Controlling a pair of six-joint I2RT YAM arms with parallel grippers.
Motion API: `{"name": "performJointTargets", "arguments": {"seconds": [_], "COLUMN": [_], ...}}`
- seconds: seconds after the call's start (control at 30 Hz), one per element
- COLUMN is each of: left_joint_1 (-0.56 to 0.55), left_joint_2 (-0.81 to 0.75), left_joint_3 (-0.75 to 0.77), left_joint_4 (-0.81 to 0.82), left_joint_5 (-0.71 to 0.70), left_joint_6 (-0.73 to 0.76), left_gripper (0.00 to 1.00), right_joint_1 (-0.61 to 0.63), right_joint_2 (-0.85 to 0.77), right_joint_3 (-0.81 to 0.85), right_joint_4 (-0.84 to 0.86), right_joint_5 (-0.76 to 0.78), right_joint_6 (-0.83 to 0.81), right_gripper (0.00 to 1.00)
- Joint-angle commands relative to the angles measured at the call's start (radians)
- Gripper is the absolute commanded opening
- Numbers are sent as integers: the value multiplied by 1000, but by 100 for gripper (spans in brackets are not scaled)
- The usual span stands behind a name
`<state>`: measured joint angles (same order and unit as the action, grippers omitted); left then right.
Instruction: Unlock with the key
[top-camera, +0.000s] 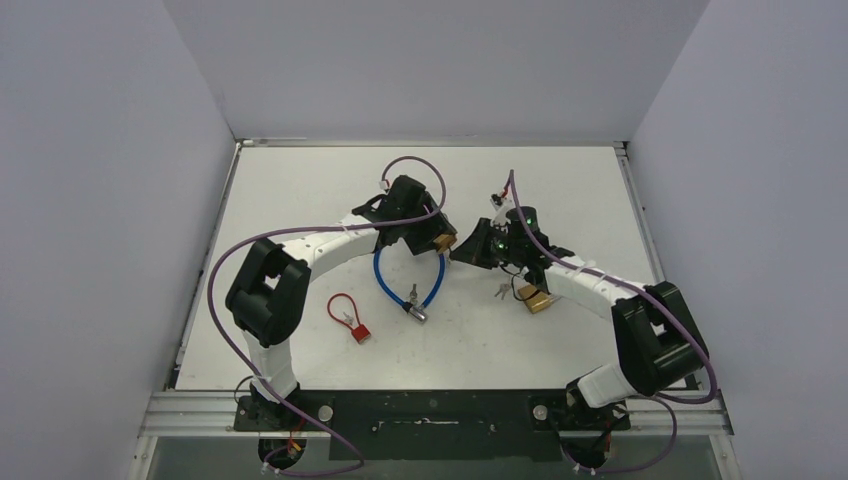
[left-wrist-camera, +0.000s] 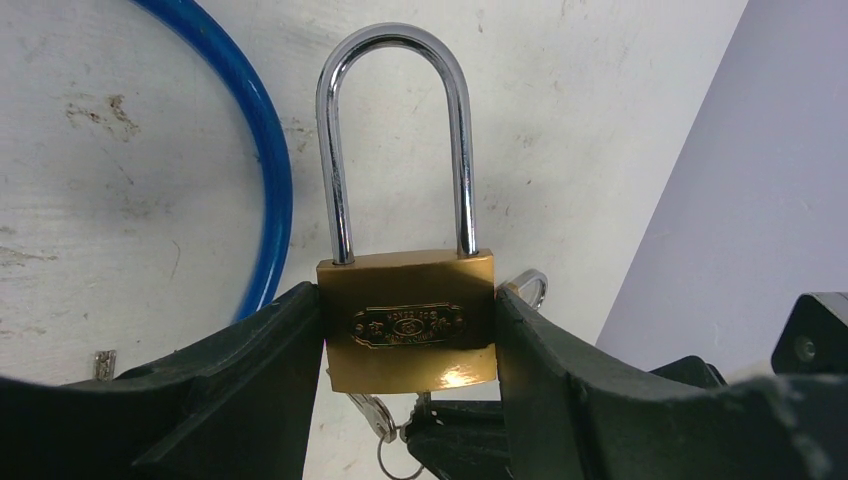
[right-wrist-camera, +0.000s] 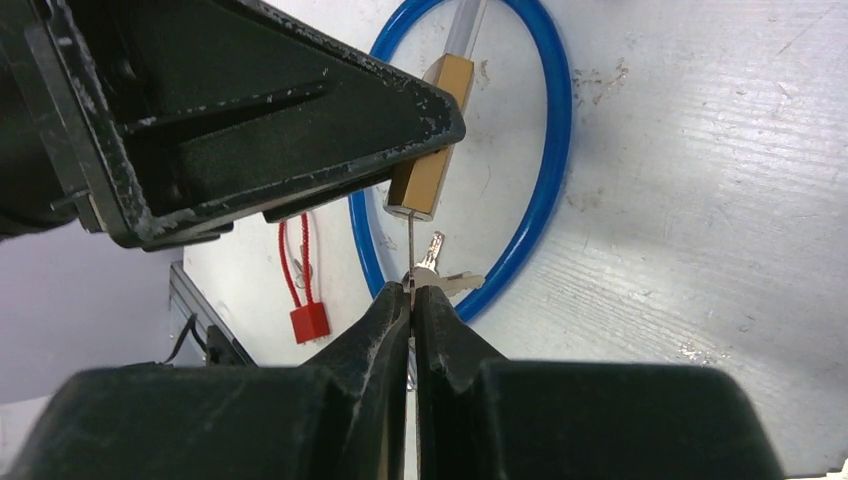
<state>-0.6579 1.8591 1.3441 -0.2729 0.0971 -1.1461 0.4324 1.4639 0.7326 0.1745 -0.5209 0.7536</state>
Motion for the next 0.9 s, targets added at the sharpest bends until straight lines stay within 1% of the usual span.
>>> {"name": "performJointTargets", "arguments": {"seconds": [0.0,0.27,0.4,0.5,0.7,0.77,0.87], "left_joint_1": [-15,-24,-28,-29,-26,-26,-28], "left_joint_2": [-73,-98,-99,-101,-126,-138,-165], "left_joint_3": [-1,-41,-34,-42,-61,-77,-124], "left_joint_4": [77,133,137,147,160,185,255], "left_joint_5": [48,25,35,56,50,47,28], "left_joint_6": [-29,-77,-82,-94,-96,-105,-139], "left_gripper": [0,0,0,0,0,0,0], "right_joint_1": [-12,-14,-12,-12,-18,-19,-18], "right_joint_2": [38,111,143,152,117,99,86], "right_joint_3": [127,251,280,282,216,195,189], "right_joint_4": [-61,-215,-221,-185,6,46,64], "right_joint_5": [70,88,108,120,100,84,66], "right_joint_6": [48,97,108,107,91,97,82], "right_gripper": [0,0,0,0,0,0,0]}}
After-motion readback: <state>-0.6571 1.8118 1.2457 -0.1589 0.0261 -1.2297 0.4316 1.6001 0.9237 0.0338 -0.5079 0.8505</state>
